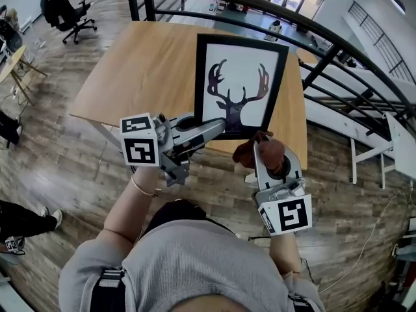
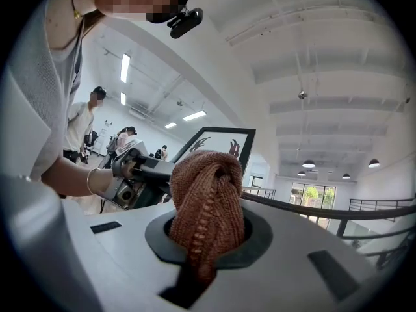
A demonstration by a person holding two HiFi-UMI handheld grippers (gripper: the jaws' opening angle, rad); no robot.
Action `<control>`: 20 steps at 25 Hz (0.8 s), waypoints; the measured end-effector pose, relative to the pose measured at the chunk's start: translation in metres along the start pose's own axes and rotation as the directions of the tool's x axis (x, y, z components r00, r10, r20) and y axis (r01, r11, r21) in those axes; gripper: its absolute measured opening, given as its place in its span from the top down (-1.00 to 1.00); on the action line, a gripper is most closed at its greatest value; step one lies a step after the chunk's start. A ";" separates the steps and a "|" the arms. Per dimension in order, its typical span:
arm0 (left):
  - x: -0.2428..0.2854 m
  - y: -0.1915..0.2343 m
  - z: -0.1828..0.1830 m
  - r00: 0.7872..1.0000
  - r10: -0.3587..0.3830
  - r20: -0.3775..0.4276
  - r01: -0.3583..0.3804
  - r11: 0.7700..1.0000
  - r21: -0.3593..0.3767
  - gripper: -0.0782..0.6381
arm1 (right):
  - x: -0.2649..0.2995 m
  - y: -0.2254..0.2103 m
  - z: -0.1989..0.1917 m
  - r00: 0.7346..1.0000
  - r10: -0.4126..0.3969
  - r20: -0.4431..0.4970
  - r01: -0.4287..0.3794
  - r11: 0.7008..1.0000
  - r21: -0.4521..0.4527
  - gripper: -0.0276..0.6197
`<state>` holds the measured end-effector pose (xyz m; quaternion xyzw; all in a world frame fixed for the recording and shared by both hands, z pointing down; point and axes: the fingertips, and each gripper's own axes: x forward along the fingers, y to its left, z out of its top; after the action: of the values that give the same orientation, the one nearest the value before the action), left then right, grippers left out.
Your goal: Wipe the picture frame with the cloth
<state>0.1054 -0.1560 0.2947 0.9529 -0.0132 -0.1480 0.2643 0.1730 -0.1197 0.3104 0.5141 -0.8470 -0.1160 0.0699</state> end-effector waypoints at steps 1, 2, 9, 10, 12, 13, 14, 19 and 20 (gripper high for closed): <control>0.000 0.003 -0.002 1.000 0.007 0.000 -0.007 1.000 -0.008 0.73 | -0.001 -0.001 -0.006 1.000 0.003 -0.008 -0.003 1.000 0.020 0.78; 0.000 0.007 -0.003 1.000 0.014 0.002 -0.014 1.000 -0.016 0.73 | -0.002 -0.002 -0.012 1.000 0.005 -0.018 -0.004 0.999 0.040 0.78; 0.000 0.026 -0.015 1.000 -0.018 0.020 0.021 0.989 -0.149 0.73 | -0.014 -0.022 -0.040 0.996 -0.031 -0.078 0.040 0.993 0.111 0.78; -0.002 0.036 -0.022 1.000 -0.007 0.002 0.007 0.984 -0.175 0.73 | -0.015 -0.027 -0.042 0.996 -0.038 -0.079 0.048 0.990 0.136 0.78; -0.010 0.063 -0.041 0.999 0.031 -0.038 -0.040 0.970 -0.238 0.73 | -0.013 -0.034 -0.047 0.996 -0.045 -0.079 0.059 0.981 0.184 0.78; -0.016 0.075 -0.052 0.998 0.045 -0.051 -0.057 0.959 -0.277 0.73 | -0.011 -0.035 -0.050 0.996 -0.046 -0.080 0.062 0.978 0.200 0.78; -0.022 0.084 -0.063 0.997 0.050 -0.054 -0.065 0.945 -0.321 0.73 | -0.010 -0.033 -0.051 0.996 -0.047 -0.082 0.064 0.976 0.210 0.78; -0.056 0.116 -0.111 0.998 0.067 0.007 -0.053 0.843 -0.535 0.73 | -0.009 -0.009 -0.064 0.995 -0.052 -0.082 0.069 0.972 0.224 0.78; -0.063 0.124 -0.120 0.997 0.079 0.007 -0.061 0.826 -0.561 0.73 | -0.007 -0.006 -0.066 0.995 -0.052 -0.083 0.070 0.971 0.229 0.78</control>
<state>0.0865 -0.1966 0.4727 0.8302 -0.0082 -0.1499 0.5369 0.1970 -0.1248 0.3728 0.5486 -0.8352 0.0012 0.0380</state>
